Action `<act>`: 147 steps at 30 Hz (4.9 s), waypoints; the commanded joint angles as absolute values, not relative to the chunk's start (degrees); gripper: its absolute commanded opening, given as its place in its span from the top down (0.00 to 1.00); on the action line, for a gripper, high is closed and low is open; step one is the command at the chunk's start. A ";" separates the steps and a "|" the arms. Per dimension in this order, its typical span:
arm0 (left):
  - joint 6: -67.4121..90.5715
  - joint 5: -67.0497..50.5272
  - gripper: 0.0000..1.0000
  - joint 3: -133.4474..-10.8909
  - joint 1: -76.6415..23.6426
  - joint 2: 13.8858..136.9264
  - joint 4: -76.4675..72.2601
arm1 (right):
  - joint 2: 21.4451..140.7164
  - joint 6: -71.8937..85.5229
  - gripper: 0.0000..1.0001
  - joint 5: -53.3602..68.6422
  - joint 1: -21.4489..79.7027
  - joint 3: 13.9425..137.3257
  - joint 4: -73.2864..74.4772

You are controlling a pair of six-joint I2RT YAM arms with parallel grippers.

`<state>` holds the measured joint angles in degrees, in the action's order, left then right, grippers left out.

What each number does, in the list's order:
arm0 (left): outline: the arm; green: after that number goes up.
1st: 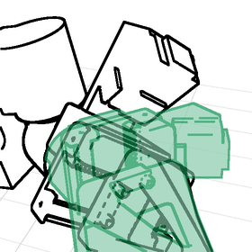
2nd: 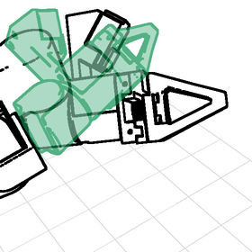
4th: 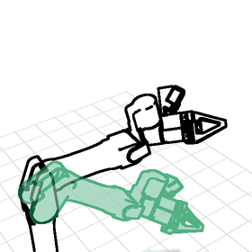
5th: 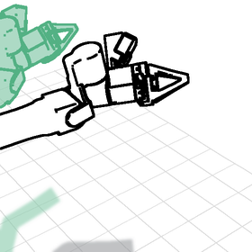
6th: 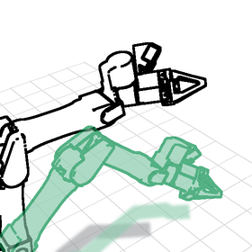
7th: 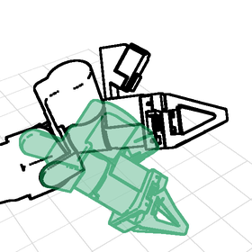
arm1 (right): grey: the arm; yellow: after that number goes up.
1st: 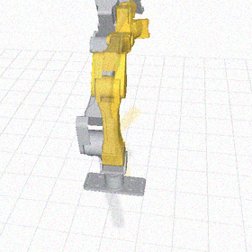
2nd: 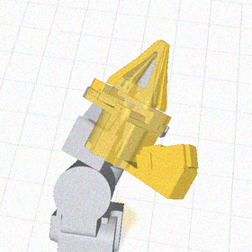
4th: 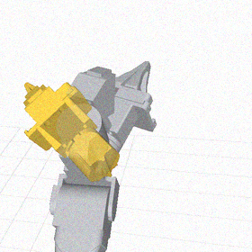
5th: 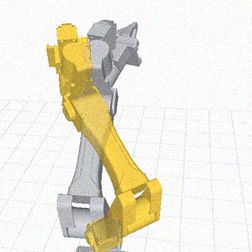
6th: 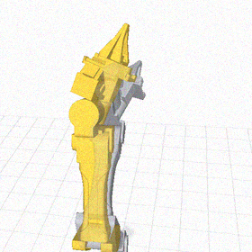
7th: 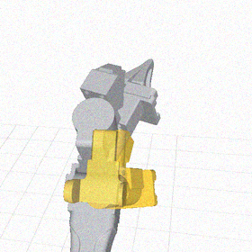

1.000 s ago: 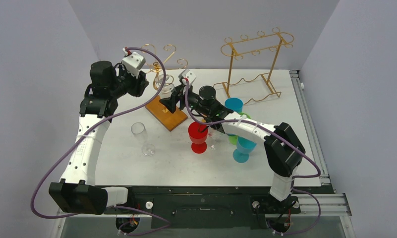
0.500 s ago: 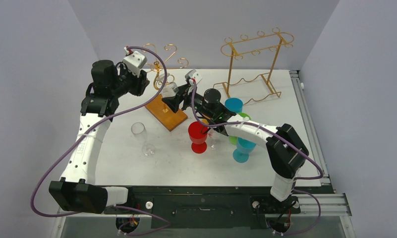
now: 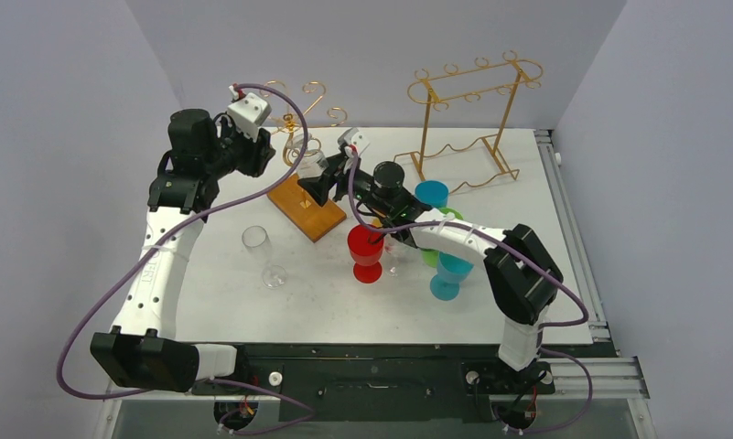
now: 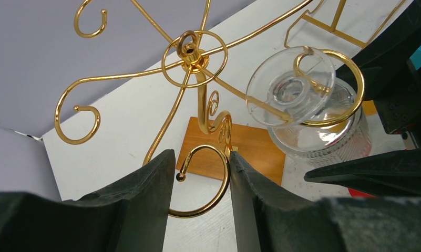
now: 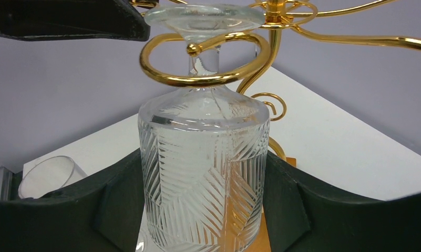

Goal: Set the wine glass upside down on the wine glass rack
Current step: Turn the wine glass upside down at the wine rack.

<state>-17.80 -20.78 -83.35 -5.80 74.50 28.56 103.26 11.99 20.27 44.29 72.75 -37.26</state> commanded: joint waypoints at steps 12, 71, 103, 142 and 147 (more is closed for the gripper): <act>-17.60 -13.59 0.52 -93.00 -7.62 77.61 30.61 | 108.95 11.23 1.00 19.78 42.94 75.82 -54.97; -20.15 -10.64 0.62 -88.70 -7.73 79.36 31.55 | 110.60 17.05 1.00 22.69 44.04 75.95 -74.85; -19.78 -9.39 0.62 -89.67 -7.64 80.87 31.18 | 108.66 21.36 0.75 18.65 41.37 67.09 -76.94; -15.58 -11.61 0.40 -102.02 -7.38 84.50 37.98 | 79.93 10.37 0.25 23.36 41.62 67.46 -19.92; -14.28 -12.66 0.29 -109.66 -7.29 85.14 43.35 | 82.10 11.01 0.30 20.41 39.33 82.36 -4.35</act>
